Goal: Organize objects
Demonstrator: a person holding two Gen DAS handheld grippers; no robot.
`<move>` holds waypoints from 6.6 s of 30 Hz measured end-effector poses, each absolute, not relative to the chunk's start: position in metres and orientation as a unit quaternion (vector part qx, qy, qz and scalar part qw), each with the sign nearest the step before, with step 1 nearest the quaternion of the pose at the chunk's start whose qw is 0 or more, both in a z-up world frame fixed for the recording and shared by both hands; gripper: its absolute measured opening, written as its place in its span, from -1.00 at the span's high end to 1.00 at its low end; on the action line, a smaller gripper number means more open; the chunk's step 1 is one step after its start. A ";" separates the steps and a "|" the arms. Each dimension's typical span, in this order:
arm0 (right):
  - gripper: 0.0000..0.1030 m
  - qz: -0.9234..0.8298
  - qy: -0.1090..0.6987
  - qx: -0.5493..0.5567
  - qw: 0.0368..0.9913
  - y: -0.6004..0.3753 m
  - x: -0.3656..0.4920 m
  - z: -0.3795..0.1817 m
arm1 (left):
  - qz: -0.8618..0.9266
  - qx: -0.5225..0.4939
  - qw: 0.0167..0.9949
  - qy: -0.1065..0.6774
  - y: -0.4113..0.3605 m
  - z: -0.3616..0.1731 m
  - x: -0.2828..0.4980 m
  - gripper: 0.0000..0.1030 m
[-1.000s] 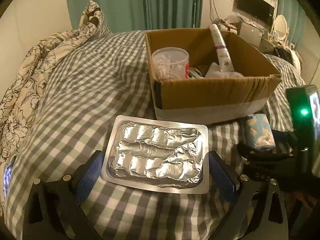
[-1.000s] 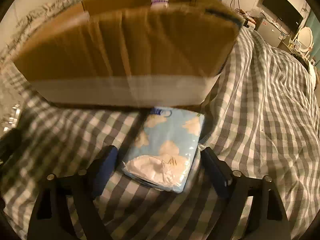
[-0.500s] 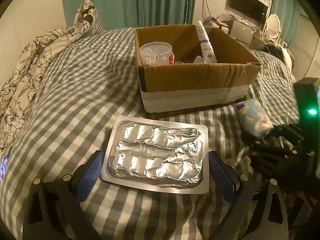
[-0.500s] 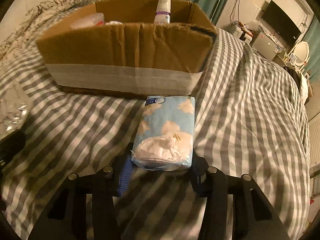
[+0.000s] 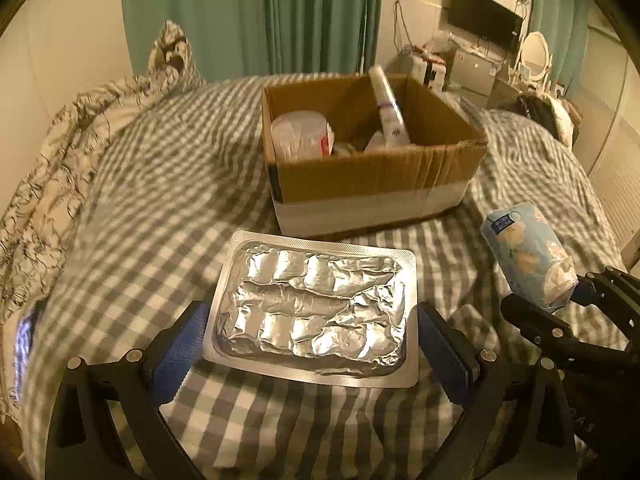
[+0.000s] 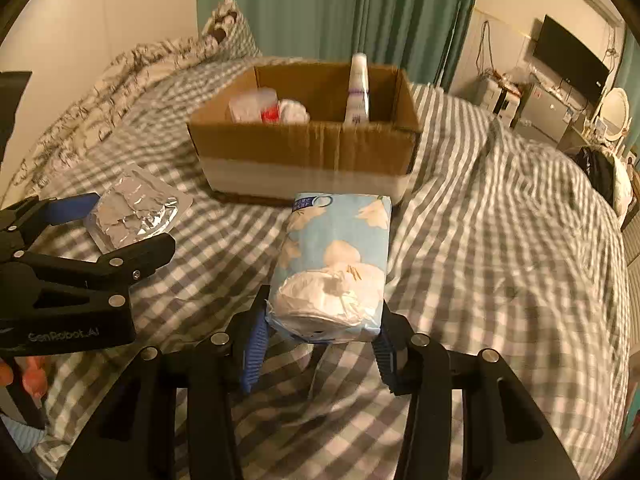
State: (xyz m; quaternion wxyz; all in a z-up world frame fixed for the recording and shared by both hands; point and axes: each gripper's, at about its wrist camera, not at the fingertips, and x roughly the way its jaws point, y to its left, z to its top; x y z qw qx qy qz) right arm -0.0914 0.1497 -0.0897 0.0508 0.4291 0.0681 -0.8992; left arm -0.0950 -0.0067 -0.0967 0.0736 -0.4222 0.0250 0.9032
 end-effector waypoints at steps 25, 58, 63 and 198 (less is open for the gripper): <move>0.12 -0.952 0.081 0.286 0.066 0.176 -0.189 0.074 | 0.947 -0.300 0.108 0.032 0.025 0.043 -0.212 -0.98; -0.37 -0.920 0.036 0.383 0.073 0.188 -0.341 -0.018 | 0.915 -0.380 0.101 0.091 0.047 -0.067 -0.327 -1.00; -0.48 -0.926 0.028 0.371 0.064 0.192 -0.331 -0.001 | 0.921 -0.365 0.097 0.093 0.048 -0.051 -0.316 -1.00; -0.99 -0.980 0.016 0.194 -0.046 0.190 -0.058 0.031 | 0.979 -0.194 0.060 0.005 -0.003 0.011 -0.050 -1.00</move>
